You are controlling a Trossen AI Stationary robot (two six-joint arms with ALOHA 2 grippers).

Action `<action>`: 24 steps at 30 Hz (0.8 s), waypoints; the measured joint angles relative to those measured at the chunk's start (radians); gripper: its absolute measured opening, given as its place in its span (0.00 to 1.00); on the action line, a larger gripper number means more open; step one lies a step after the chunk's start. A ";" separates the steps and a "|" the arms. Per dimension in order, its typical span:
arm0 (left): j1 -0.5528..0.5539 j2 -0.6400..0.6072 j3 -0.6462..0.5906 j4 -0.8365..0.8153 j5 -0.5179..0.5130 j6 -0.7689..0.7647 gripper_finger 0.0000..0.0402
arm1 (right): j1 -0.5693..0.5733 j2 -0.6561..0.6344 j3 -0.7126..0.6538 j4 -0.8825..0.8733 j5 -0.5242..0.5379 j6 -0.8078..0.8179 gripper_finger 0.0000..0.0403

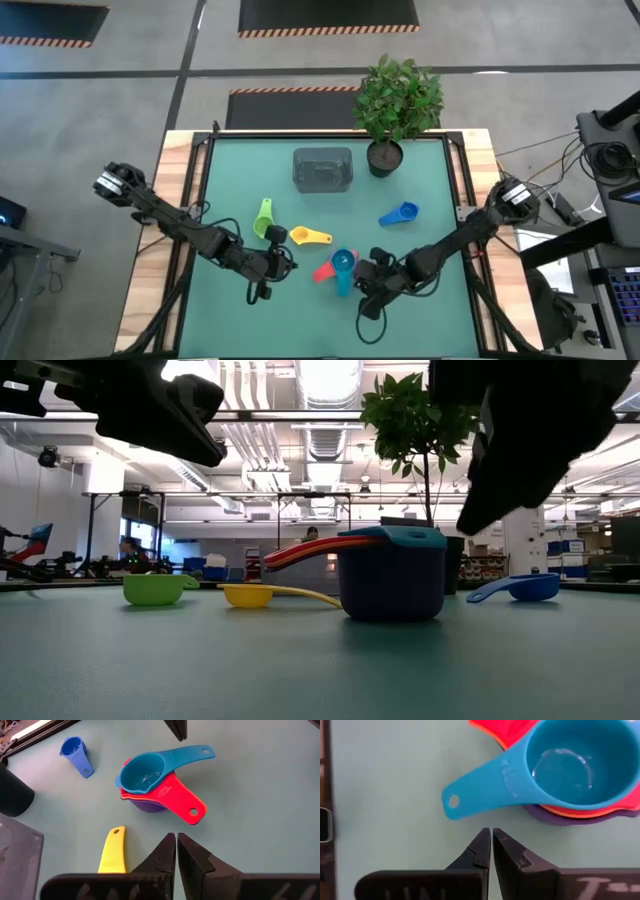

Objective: Nest measuring cups in basket
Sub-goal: Stack the light blue measuring cup into the red measuring cup

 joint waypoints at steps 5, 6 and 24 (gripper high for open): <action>0.001 0.000 0.000 0.007 0.000 0.000 0.00 | 0.000 0.061 0.000 0.083 0.002 -0.014 0.02; 0.001 0.000 0.000 0.009 0.000 0.001 0.00 | 0.000 0.076 0.000 0.118 0.003 -0.032 0.02; 0.000 0.004 0.000 0.156 0.054 -0.009 0.00 | 0.003 0.075 0.113 0.181 0.048 -0.293 0.02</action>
